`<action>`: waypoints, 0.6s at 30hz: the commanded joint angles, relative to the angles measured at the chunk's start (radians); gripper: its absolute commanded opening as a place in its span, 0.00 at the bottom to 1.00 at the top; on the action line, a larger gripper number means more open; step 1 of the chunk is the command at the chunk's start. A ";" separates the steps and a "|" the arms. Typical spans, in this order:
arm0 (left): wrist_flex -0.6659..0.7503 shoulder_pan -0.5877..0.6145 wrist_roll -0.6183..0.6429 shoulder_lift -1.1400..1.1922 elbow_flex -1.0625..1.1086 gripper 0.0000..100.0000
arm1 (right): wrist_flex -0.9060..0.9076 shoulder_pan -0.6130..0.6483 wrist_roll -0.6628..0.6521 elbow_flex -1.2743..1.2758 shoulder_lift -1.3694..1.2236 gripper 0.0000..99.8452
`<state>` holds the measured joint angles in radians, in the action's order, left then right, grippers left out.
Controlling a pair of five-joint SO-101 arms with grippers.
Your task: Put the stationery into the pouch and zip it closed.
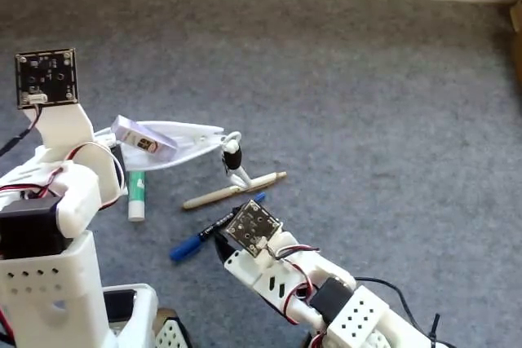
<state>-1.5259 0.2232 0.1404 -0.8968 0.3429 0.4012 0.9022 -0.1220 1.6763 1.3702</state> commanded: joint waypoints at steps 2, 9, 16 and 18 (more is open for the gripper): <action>0.000 0.012 0.005 -0.004 -0.025 0.01 | 0.004 0.012 -0.006 0.154 0.019 0.17; 0.000 0.012 0.005 -0.008 -0.025 0.01 | 0.010 0.004 -0.009 0.073 0.021 0.17; 0.000 0.012 0.005 -0.008 -0.025 0.01 | 0.087 0.004 -0.011 0.039 0.021 0.17; 0.002 0.012 0.005 -0.008 -0.025 0.01 | 0.091 0.004 -0.011 -0.005 0.021 0.17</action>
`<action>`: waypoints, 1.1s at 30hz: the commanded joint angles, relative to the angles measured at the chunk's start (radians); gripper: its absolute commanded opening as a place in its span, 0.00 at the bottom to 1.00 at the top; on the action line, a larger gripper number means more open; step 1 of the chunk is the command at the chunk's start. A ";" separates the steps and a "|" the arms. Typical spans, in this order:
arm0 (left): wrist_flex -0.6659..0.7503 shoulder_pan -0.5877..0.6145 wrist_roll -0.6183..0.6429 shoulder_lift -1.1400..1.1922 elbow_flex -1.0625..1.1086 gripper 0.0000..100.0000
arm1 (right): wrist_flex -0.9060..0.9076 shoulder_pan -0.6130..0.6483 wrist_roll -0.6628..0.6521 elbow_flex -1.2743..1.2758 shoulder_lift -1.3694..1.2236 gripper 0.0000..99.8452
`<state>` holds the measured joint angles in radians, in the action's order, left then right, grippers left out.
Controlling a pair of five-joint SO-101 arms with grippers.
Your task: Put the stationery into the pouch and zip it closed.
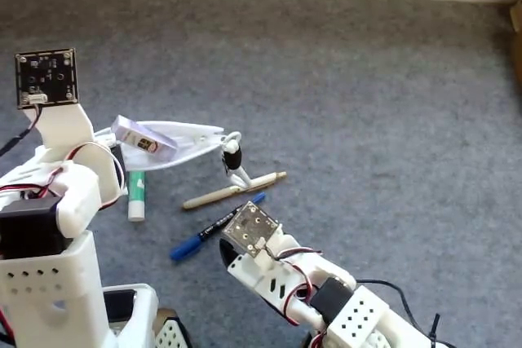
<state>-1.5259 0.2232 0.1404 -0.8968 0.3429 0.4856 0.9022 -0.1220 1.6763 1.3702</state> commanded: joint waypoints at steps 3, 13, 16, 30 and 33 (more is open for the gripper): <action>0.003 0.012 0.005 -0.008 -0.025 0.01 | 0.104 -0.022 -0.011 -0.079 0.021 0.17; 0.006 0.012 0.005 -0.008 -0.028 0.01 | 0.414 -0.170 -0.008 -0.510 0.016 0.17; 0.006 0.012 0.005 -0.008 -0.027 0.01 | 0.427 -0.170 -0.006 -0.615 0.015 0.14; 0.006 0.007 0.008 -0.008 -0.025 0.01 | 0.191 -0.018 -0.005 -0.858 0.004 0.01; 0.006 0.007 0.008 -0.008 -0.025 0.01 | 0.162 0.013 -0.005 -0.863 -0.082 0.01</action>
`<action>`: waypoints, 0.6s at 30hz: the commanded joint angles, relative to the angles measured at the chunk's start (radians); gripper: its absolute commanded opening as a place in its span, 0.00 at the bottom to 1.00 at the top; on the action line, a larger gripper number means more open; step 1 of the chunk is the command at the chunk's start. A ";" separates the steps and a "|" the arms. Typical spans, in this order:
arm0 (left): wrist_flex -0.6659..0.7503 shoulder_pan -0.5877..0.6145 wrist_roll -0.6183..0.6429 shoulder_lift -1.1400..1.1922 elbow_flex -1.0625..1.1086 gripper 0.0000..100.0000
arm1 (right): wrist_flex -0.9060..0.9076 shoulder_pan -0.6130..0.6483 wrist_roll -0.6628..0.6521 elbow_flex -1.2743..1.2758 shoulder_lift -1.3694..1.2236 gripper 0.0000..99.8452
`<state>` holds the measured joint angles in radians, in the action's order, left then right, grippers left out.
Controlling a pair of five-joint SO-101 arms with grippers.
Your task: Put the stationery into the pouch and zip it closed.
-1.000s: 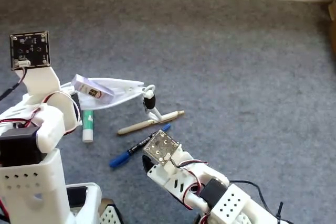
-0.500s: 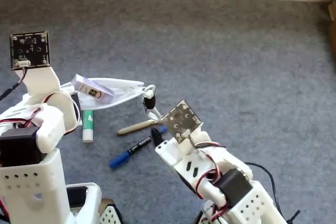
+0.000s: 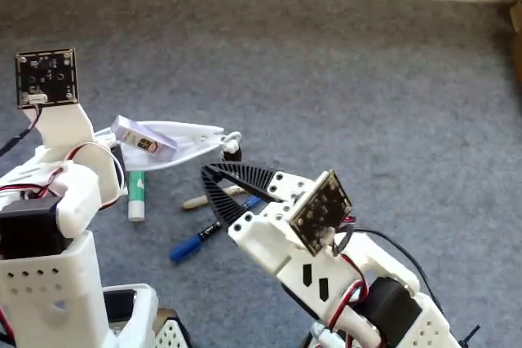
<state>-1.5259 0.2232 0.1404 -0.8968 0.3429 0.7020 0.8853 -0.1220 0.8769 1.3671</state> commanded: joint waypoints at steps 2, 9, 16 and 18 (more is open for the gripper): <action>0.006 0.007 0.008 -0.008 -0.025 0.01 | -0.056 0.039 -0.005 -0.073 -0.168 0.01; 0.005 0.007 0.008 -0.008 -0.025 0.01 | -0.068 0.085 -0.005 -0.202 -0.357 0.01; 0.005 0.008 0.008 -0.008 -0.025 0.01 | -0.070 0.084 -0.009 -0.292 -0.496 0.01; 0.005 0.008 0.008 -0.008 -0.025 0.01 | -0.070 0.074 -0.011 -0.306 -0.542 0.01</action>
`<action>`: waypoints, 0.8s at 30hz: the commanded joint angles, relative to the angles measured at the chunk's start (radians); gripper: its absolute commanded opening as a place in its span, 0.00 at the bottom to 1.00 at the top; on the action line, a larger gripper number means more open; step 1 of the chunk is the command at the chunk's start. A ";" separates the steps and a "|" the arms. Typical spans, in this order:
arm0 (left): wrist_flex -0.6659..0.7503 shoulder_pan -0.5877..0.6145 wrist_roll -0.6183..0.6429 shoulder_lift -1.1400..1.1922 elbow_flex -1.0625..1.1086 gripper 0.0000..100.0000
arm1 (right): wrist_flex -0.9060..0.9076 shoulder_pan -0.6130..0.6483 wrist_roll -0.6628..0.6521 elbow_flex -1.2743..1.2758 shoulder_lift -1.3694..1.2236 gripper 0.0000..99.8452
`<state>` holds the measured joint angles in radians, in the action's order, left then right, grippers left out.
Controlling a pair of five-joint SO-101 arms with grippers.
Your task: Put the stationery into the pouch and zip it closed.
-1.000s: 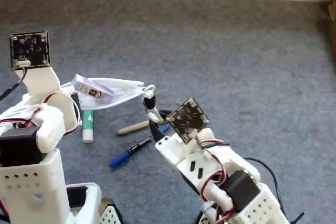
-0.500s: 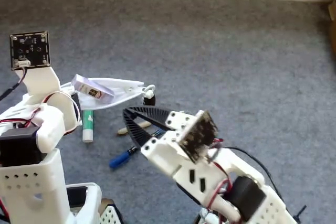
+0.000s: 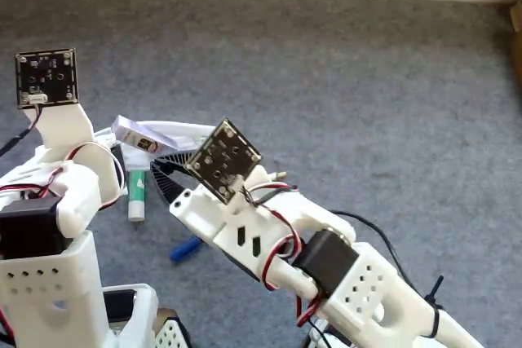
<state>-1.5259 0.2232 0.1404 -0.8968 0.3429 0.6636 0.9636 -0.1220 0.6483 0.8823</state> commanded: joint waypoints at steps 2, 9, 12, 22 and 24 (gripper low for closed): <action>0.005 0.010 0.008 -0.008 -0.025 0.01 | -0.068 -0.036 -0.011 -0.087 -0.096 0.01; 0.002 0.010 0.008 -0.008 -0.025 0.01 | -0.148 -0.150 -0.011 -0.082 -0.177 0.01; 0.002 0.010 0.008 -0.008 -0.025 0.01 | -0.147 -0.165 -0.011 -0.085 -0.151 0.01; 0.006 0.015 0.008 -0.008 -0.030 0.01 | 0.099 -0.168 -0.012 -0.091 0.079 0.01; 0.008 0.050 0.008 -0.008 -0.035 0.01 | 0.173 -0.168 -0.012 -0.091 0.116 0.01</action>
<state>-1.5259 0.2248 0.1404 -0.8968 0.3429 0.7465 0.8101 -0.1220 0.6237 0.9175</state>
